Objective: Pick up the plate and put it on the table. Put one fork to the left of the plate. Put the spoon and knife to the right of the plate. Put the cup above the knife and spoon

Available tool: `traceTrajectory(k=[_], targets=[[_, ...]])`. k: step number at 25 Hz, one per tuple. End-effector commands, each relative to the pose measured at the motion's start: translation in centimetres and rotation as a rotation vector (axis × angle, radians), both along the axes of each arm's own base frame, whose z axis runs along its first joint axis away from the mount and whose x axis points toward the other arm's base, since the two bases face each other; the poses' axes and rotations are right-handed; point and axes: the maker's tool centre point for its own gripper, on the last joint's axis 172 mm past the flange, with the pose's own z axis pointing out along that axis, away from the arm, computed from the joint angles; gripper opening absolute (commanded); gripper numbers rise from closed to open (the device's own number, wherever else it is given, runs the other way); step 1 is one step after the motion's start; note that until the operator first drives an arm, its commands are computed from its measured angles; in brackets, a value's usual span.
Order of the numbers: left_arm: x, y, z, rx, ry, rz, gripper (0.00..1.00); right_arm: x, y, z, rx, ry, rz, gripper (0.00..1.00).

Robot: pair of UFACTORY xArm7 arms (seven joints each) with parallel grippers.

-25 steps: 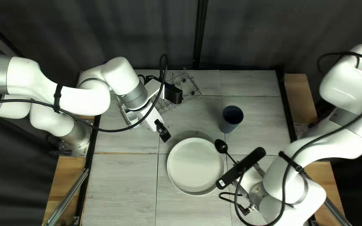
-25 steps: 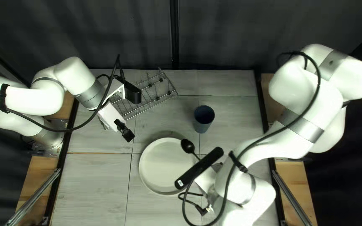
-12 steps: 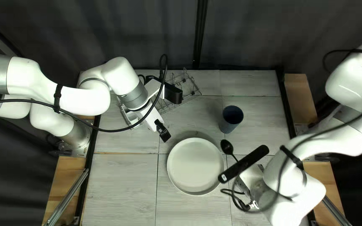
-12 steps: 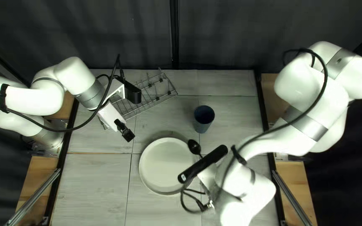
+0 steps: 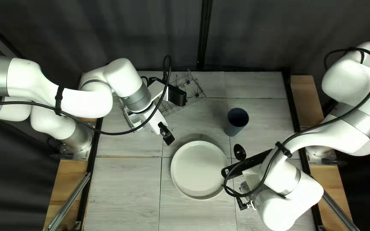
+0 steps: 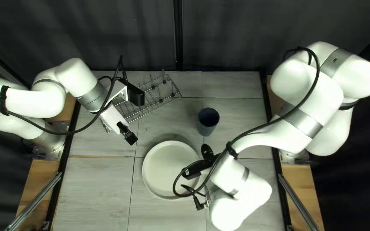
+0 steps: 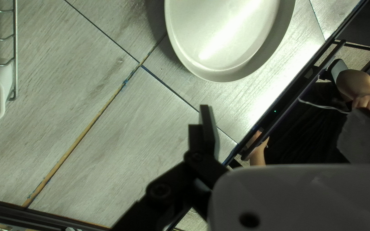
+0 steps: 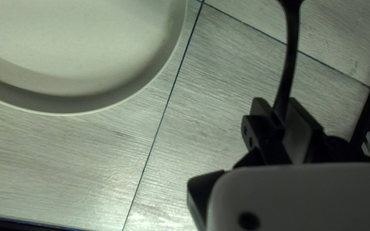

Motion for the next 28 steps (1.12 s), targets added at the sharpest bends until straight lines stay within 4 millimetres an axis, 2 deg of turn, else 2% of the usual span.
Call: traceTrajectory(k=[1, 9, 15, 22, 28], targets=[[0.0, 0.0, 0.0, 0.0, 0.0, 0.0, 1.0, -0.6, -1.3, -2.4, 0.092, -0.044, -0.17, 0.0], [0.0, 0.0, 0.0, 0.0, 0.0, 0.0, 1.0, -0.8, -1.9, -4.5, 0.169, -0.102, -0.319, 0.0], [0.0, 0.0, 0.0, 0.0, 0.0, 0.0, 1.0, 0.4, -1.8, -6.3, 0.18, -0.137, -0.3, 0.0], [0.0, 0.0, 0.0, 0.0, 0.0, 0.0, 1.0, 0.7, -2.7, -8.6, 0.204, -0.142, -0.271, 0.0], [0.0, 0.0, 0.0, 0.0, 0.0, 0.0, 1.0, 0.8, -3.1, -9.7, 0.225, -0.136, -0.263, 0.0]])
